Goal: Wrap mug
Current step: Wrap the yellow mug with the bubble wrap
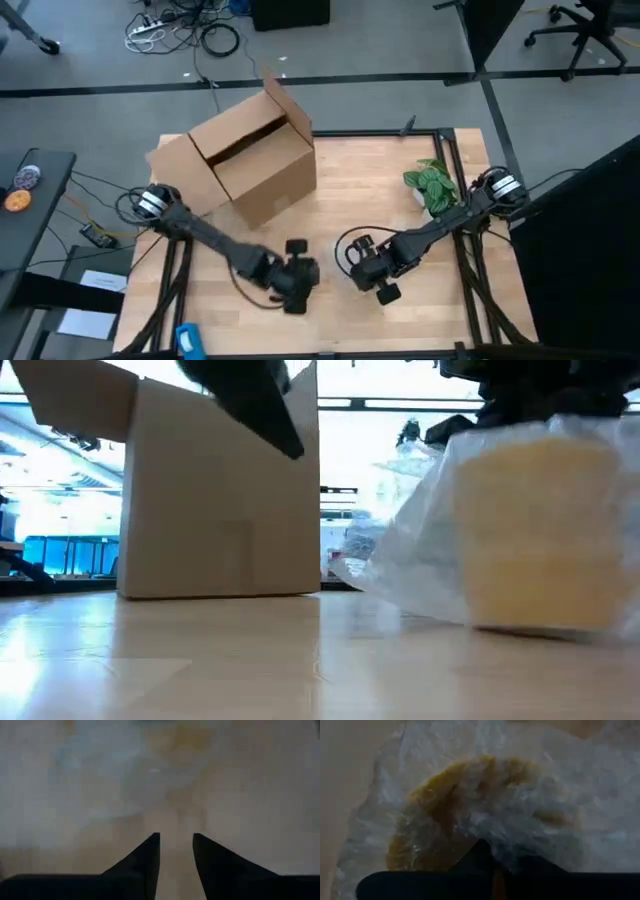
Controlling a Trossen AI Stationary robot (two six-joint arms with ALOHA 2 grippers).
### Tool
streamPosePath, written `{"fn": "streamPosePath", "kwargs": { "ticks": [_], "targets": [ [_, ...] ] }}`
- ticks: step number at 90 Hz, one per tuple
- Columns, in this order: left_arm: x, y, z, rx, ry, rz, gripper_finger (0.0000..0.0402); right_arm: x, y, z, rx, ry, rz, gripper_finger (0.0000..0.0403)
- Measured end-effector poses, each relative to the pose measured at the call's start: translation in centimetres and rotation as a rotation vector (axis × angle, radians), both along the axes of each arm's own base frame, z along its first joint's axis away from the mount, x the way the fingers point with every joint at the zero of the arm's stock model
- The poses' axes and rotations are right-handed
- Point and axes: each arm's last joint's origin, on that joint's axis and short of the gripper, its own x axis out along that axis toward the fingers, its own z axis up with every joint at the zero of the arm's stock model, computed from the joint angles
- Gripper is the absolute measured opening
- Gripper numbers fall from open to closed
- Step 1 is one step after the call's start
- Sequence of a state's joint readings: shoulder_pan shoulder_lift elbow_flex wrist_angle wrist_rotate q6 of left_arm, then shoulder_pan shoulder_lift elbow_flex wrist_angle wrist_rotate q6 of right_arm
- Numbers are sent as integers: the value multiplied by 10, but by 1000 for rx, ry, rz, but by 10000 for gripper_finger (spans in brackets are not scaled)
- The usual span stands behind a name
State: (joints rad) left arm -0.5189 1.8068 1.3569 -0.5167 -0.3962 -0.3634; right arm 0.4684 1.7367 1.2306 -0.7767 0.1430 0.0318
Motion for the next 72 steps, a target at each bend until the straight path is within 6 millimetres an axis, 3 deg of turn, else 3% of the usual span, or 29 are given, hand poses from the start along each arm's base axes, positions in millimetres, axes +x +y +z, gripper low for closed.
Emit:
{"fn": "streamPosePath", "kwargs": {
  "ticks": [13, 34, 54, 72],
  "targets": [
    [3, -11, -44, -136, -183, 28, 101, -5, -5, 4, -124, 29, -41, 0],
    [39, 26, -99, -163, -344, 99, 101, -2, -24, -12, -61, 23, -152, 0],
    [59, 66, -102, -56, -375, 117, 101, 3, -52, -32, 94, 46, -237, 1],
    [63, 93, -89, 22, -372, 110, 101, 6, -56, -17, 87, 100, -208, 0]
  ]
}}
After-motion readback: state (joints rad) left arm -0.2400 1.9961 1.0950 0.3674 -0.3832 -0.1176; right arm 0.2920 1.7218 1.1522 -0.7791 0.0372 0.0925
